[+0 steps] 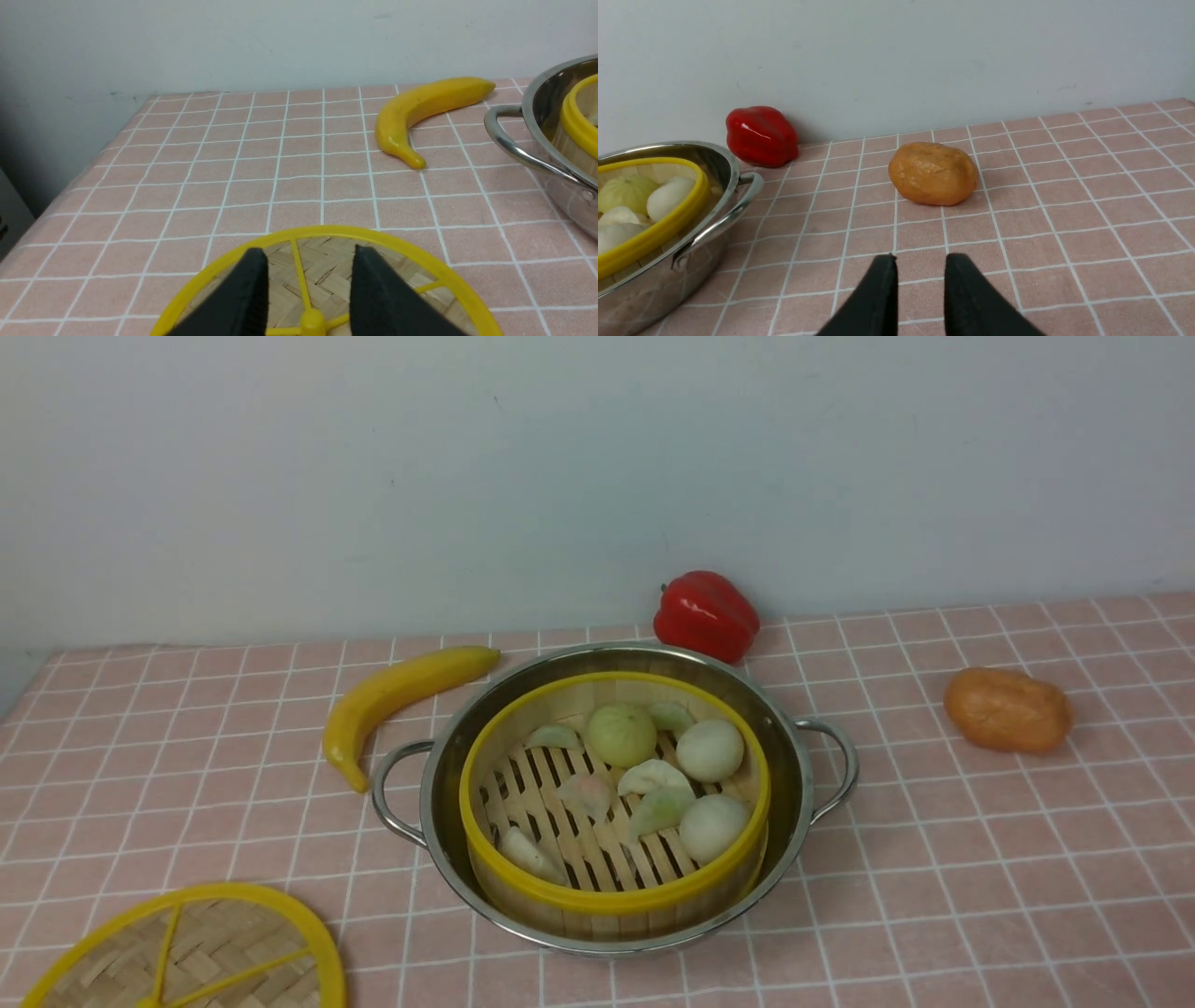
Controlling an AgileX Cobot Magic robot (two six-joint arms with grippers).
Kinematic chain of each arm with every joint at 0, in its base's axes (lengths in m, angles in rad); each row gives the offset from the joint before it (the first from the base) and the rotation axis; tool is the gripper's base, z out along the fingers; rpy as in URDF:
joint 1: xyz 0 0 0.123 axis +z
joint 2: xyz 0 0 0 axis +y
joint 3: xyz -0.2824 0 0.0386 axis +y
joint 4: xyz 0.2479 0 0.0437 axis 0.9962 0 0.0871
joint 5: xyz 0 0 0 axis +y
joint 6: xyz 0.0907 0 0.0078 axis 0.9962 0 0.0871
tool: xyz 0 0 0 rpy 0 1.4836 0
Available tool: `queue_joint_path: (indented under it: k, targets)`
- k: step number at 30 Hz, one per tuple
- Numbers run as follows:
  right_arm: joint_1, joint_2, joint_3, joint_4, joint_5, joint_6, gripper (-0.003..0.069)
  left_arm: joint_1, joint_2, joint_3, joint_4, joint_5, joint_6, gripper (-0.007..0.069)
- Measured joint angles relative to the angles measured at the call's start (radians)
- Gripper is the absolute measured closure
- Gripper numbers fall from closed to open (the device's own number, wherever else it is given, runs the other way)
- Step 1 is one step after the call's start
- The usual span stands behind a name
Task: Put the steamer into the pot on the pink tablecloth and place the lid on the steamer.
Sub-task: 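Grasp the bamboo steamer lid lying on the table by its centre knob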
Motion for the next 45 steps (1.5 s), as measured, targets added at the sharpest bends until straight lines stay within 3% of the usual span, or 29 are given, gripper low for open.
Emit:
queue_joint_path:
  k: [12,16,22,29,34,35,36,42,45]
  targets:
    - [0.0,0.0,0.0,0.0,0.0,0.003,0.0461,0.0,0.0,0.0,0.005,-0.008,0.004,0.0382]
    - [0.0,0.0,0.0,0.0,0.0,0.003,0.0449,0.0,0.0,0.0,-0.193,-0.128,-0.124,0.0382]
    - [0.0,0.0,0.0,0.0,0.0,0.003,0.0433,0.0,0.0,0.0,-0.439,-0.294,-0.216,0.0382]
    - [0.0,0.0,0.0,0.0,0.0,0.003,0.0419,0.0,0.0,-0.006,-0.474,-0.406,-0.23,0.0382]
    - [0.0,0.0,0.0,0.0,0.001,0.003,0.0419,0.0,0.039,-0.113,-0.476,-0.275,-0.23,0.0382]
    - [0.0,0.0,0.0,0.0,0.001,0.003,0.0419,0.0,0.089,-0.204,-0.462,-0.133,-0.22,0.0382]
    - [0.0,0.0,0.0,0.0,0.001,0.003,0.0419,0.0,0.089,-0.215,-0.459,-0.133,-0.217,0.0382]
    - [0.0,0.0,0.0,0.0,0.001,0.003,0.0419,0.0,0.411,-0.602,-0.205,0.534,-0.146,0.0382]
    - [0.0,0.0,0.0,0.0,0.001,0.003,0.0419,0.0,0.606,-0.72,-0.082,0.784,-0.148,0.0382]
